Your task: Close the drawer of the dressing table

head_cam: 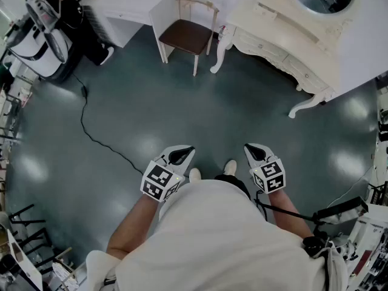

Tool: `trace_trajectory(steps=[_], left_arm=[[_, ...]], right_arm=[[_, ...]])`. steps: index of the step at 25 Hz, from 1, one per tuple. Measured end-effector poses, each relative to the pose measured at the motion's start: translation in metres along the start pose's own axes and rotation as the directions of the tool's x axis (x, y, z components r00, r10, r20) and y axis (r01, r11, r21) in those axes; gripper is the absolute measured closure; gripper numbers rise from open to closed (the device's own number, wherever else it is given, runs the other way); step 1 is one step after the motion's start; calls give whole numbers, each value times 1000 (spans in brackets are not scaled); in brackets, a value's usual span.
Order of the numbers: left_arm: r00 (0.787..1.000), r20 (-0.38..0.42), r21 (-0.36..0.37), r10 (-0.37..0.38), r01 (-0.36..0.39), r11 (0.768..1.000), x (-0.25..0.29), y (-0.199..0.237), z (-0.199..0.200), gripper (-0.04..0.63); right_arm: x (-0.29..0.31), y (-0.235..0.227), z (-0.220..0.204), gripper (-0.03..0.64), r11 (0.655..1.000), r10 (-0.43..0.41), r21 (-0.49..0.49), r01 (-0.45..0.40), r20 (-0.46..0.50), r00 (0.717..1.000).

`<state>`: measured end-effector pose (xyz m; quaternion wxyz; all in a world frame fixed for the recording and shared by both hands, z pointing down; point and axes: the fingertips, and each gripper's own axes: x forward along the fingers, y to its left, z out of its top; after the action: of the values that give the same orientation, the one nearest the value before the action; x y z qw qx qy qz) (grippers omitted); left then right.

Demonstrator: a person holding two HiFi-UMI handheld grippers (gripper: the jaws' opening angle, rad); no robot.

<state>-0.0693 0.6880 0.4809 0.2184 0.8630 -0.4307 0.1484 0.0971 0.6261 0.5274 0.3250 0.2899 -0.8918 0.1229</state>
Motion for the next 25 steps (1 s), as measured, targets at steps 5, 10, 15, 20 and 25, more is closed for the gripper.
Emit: trace_trajectory(steps=[5,10,15,20,25], left_arm=[[999,-34,-4,4,-4,1000,-4,15,-11,592],[999,-44,3,-30,30,1000,15,17,-4,592],[995,-60,24,-80,82,996,49,25,17,592],[992,-83,45,-98,101,994,122,51,68,592],[991,-98,100,-94,104,990,180,79,119,592]], right_arm=[[6,4,8,617,1000,-8,6,7,9,1000],[4,-13,-3,617,998,-41,49,41,-9,999],[9,-46,3,615,991,-88,96,88,-5,996],[41,-130,24,585,989,-97,115,96,8,995],[71,-200,55,578,983,-108,156,99,53,993]])
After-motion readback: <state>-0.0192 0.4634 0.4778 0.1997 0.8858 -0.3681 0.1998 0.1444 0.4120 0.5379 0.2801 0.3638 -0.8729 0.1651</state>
